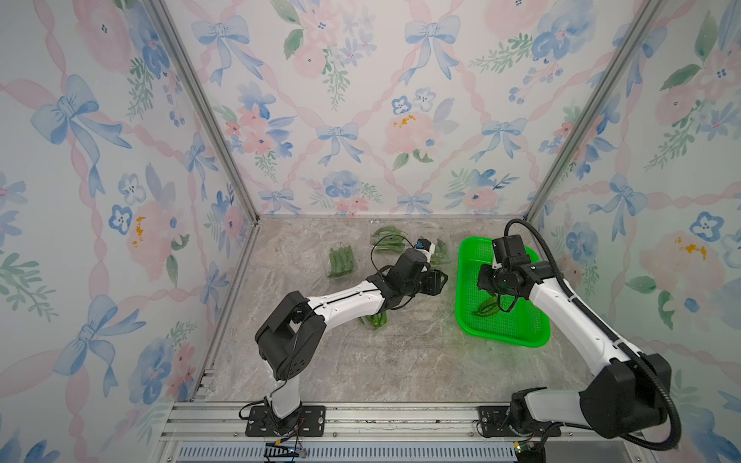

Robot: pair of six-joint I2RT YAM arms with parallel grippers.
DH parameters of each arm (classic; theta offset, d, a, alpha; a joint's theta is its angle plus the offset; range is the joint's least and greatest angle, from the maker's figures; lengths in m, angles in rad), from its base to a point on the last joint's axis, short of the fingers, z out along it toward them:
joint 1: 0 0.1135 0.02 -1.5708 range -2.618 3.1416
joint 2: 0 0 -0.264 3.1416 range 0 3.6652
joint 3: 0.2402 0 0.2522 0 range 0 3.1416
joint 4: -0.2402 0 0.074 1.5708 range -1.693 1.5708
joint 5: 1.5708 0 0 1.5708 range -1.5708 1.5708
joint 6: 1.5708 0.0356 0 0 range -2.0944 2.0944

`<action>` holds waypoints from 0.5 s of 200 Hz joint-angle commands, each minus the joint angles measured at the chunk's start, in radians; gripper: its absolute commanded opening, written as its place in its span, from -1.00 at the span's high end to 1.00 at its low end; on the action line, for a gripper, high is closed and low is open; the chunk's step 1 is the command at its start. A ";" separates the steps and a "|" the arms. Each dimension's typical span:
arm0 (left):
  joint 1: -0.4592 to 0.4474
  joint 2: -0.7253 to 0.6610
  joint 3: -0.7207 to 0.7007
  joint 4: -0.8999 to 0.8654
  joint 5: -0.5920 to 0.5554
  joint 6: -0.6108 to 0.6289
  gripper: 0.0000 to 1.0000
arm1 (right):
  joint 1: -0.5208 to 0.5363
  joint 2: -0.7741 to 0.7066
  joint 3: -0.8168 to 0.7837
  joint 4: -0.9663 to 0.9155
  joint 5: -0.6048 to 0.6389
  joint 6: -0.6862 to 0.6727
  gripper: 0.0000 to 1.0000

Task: Take small green peppers out of containers
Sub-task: Place the green pepper in the basket.

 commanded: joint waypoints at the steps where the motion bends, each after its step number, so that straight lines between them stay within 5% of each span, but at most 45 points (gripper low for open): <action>1: -0.006 0.016 0.020 0.004 0.020 0.030 -0.01 | -0.035 0.092 -0.010 0.067 -0.020 -0.014 0.70; 21: -0.006 0.014 0.005 0.007 0.020 0.034 -0.02 | -0.056 0.194 0.030 0.073 -0.030 -0.005 0.69; 55: -0.007 -0.016 -0.036 0.011 0.004 0.045 -0.02 | -0.066 0.312 0.100 0.060 -0.015 0.001 0.29; 73: -0.003 -0.054 -0.071 0.012 -0.026 0.051 -0.03 | -0.067 0.334 0.132 0.028 0.009 0.004 0.05; 100: 0.025 -0.136 -0.141 0.011 -0.058 0.052 -0.04 | -0.062 0.294 0.137 0.006 0.027 0.001 -0.05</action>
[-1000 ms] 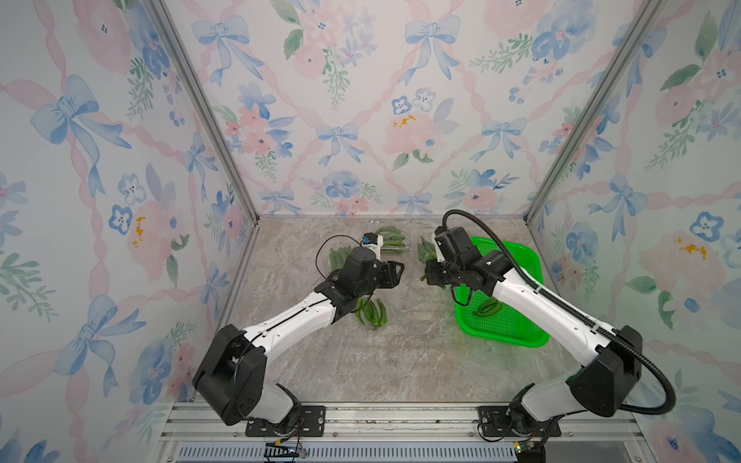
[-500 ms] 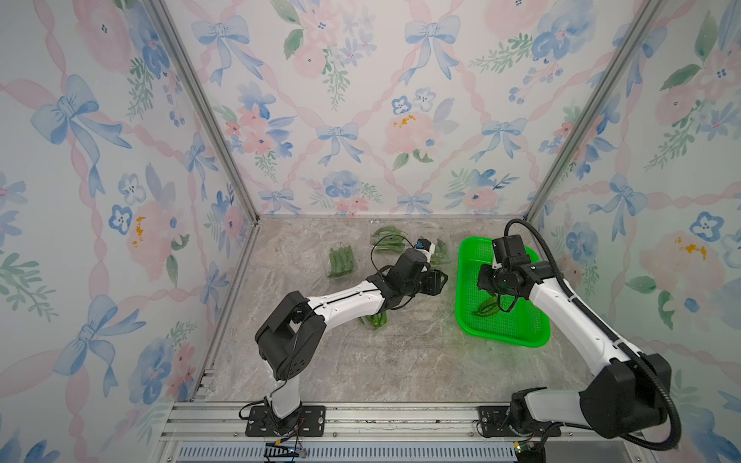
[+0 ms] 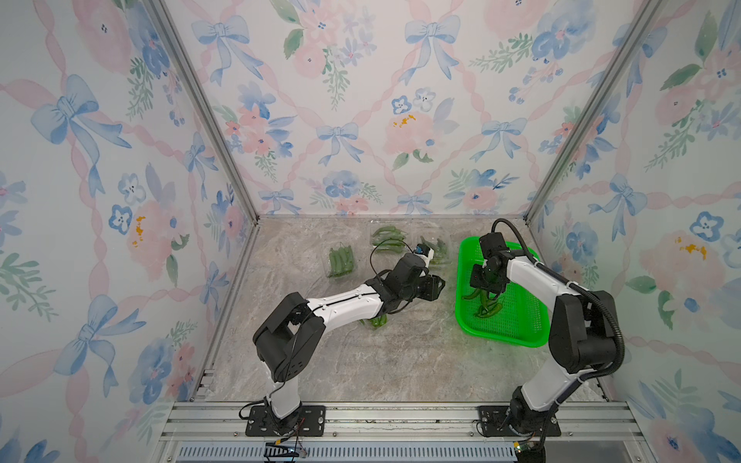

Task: Take small green peppers out of containers
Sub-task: Place the green pepper in the basket, then pick up the green pepper from the packing box.

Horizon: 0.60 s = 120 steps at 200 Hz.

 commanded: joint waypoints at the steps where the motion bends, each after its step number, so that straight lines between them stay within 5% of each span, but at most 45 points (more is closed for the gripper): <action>1: 0.028 -0.101 -0.056 0.005 -0.041 0.021 -0.04 | 0.001 -0.041 0.031 -0.046 0.034 -0.002 -0.05; 55: 0.221 -0.407 -0.372 0.001 -0.093 -0.066 -0.13 | 0.184 -0.171 0.082 -0.054 -0.103 -0.060 -0.09; 120: 0.383 -0.636 -0.619 -0.052 -0.090 -0.100 -0.15 | 0.531 0.040 0.309 -0.041 -0.216 -0.015 0.00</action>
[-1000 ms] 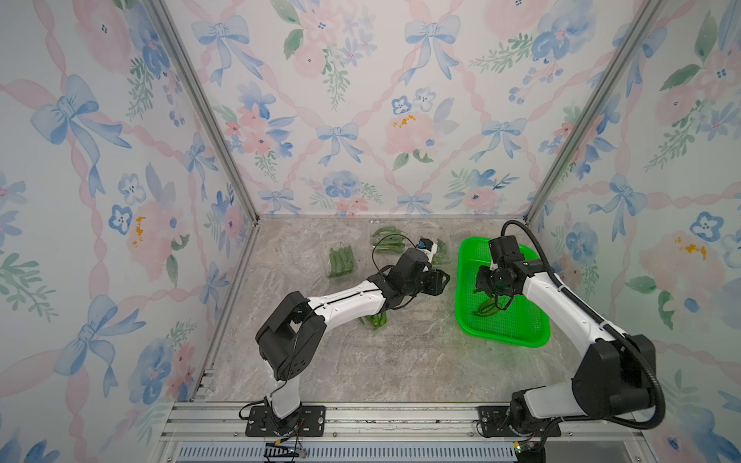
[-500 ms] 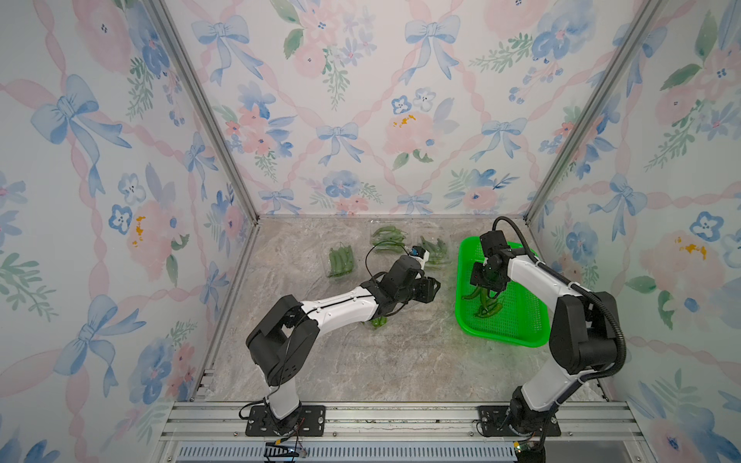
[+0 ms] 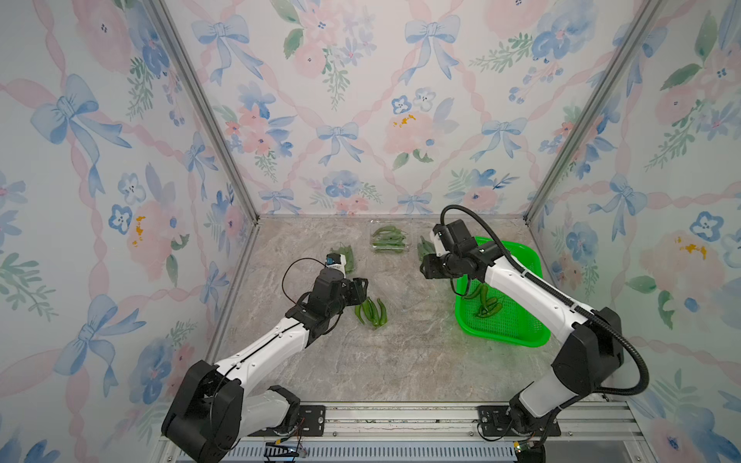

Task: Take small green peppers out of containers
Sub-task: Pick up the green pepper from the packing box.

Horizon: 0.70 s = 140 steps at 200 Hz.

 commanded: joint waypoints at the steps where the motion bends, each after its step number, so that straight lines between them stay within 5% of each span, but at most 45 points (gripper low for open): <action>1: 0.016 -0.029 -0.036 -0.023 0.003 -0.022 -0.15 | 0.082 0.105 0.068 -0.015 -0.059 0.027 0.01; 53: 0.020 -0.024 -0.046 -0.023 0.013 -0.031 -0.13 | 0.224 0.312 0.220 -0.058 -0.062 0.076 0.20; 140: 0.021 -0.002 -0.033 -0.022 0.029 -0.032 -0.13 | 0.275 0.443 0.235 -0.067 -0.052 0.122 0.30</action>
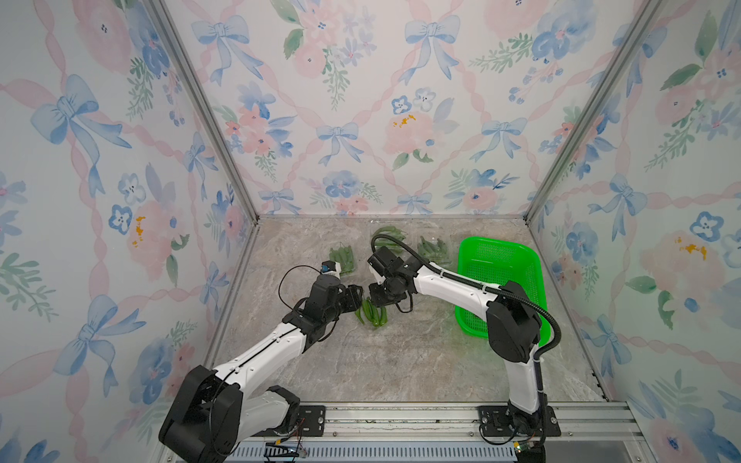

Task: Take small green peppers out of containers
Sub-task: Pick up the green pepper from the packing box.

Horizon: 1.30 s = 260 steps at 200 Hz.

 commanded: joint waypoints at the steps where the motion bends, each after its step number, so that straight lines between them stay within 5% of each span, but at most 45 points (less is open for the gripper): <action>1: 0.008 0.008 0.003 -0.007 0.018 -0.010 -0.13 | 0.015 0.039 0.018 -0.030 0.001 0.021 0.30; 174: 0.008 0.028 0.003 -0.005 0.019 -0.012 -0.13 | 0.029 0.152 0.015 -0.024 0.024 0.031 0.28; 260: 0.008 0.047 0.021 -0.005 0.023 -0.008 -0.12 | 0.030 0.111 0.026 -0.064 0.050 0.019 0.67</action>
